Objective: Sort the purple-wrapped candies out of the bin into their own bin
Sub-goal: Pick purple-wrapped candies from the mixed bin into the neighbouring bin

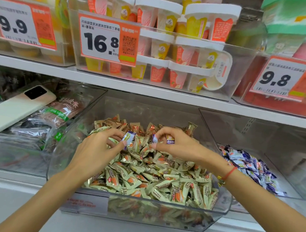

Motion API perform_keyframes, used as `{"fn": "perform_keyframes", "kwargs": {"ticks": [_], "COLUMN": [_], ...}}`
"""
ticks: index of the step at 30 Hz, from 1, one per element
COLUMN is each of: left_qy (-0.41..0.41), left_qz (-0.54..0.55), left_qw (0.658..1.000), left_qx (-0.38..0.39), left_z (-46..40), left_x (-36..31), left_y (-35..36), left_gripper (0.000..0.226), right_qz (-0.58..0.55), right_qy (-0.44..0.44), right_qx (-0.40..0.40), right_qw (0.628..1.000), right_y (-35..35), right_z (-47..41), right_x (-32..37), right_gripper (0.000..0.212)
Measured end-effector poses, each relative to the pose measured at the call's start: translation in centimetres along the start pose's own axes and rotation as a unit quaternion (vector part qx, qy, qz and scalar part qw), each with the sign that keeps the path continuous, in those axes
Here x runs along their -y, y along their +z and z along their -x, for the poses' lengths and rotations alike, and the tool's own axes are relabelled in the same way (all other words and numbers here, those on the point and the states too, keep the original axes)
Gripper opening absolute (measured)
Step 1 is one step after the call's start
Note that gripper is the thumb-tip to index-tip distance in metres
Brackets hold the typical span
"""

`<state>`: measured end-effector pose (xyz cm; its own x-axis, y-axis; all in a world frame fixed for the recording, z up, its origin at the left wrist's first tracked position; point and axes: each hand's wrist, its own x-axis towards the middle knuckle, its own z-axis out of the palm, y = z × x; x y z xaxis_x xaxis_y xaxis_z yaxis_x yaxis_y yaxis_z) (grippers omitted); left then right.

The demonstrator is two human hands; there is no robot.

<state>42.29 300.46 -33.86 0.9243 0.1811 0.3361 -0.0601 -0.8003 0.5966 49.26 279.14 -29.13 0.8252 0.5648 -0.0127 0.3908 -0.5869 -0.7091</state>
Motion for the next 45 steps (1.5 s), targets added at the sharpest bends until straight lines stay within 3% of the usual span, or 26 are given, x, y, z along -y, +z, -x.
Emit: {"fn": "perform_keyframes", "kwargs": {"ticks": [7, 16, 19, 22, 26, 29, 31, 33, 36, 38, 41, 45], "left_qy": [0.047, 0.294, 0.308, 0.256, 0.160, 0.095, 0.059, 0.038, 0.078, 0.127, 0.166, 0.156], "left_qz": [-0.026, -0.040, -0.085, -0.069, -0.017, -0.018, -0.056, -0.115, -0.141, -0.114, -0.111, -0.127], "left_qw": [0.998, 0.955, 0.946, 0.961, 0.985, 0.993, 0.995, 0.991, 0.980, 0.964, 0.937, 0.940], "left_qx": [-0.015, 0.014, 0.054, 0.083, 0.065, 0.063, 0.050, 0.059, 0.120, 0.204, 0.288, 0.274], "left_z": [1.5, 0.1, -2.0, -3.3, -4.1, -4.4, -4.5, -4.1, -3.1, -2.5, -2.2, -3.3], "left_x": [-3.0, -19.2, -22.1, -22.1, -17.7, -12.4, -8.9, -6.0, -3.7, -4.0, -5.7, -6.3], "left_y": [-0.1, 7.6, 11.6, 13.1, 10.2, 6.2, 3.5, 1.4, 0.8, 1.8, 5.0, 6.9], "left_gripper": [0.012, 0.022, 0.027, 0.034, 0.029, 0.021, 0.019, 0.019, 0.025, 0.037, 0.050, 0.036], "right_qz": [-0.010, 0.107, 0.130, 0.149, 0.218, 0.309, 0.332, 0.324, 0.280, 0.252, 0.289, 0.326], "right_qy": [-0.104, 0.005, 0.023, 0.018, 0.055, 0.113, 0.124, 0.100, -0.023, -0.124, -0.175, -0.122], "right_qx": [-0.176, -0.403, -0.451, -0.395, -0.197, -0.047, -0.040, -0.097, -0.264, -0.330, -0.246, -0.116], "right_qw": [0.979, 0.909, 0.883, 0.906, 0.954, 0.943, 0.934, 0.936, 0.923, 0.901, 0.909, 0.930], "right_y": [-1.8, -9.2, -10.5, -10.5, -9.0, -7.8, -7.7, -7.6, -6.5, -5.1, -3.2, -1.9], "right_z": [11.0, 15.4, 14.2, 12.6, 11.2, 10.5, 10.3, 10.5, 10.6, 10.1, 8.8, 6.1], "right_x": [-1.3, -10.9, -12.6, -13.8, -15.5, -16.4, -16.3, -15.6, -12.2, -8.6, -3.6, -1.6], "right_gripper": [0.014, 0.019, 0.019, 0.028, 0.064, 0.053, 0.052, 0.056, 0.044, 0.031, 0.024, 0.025]}}
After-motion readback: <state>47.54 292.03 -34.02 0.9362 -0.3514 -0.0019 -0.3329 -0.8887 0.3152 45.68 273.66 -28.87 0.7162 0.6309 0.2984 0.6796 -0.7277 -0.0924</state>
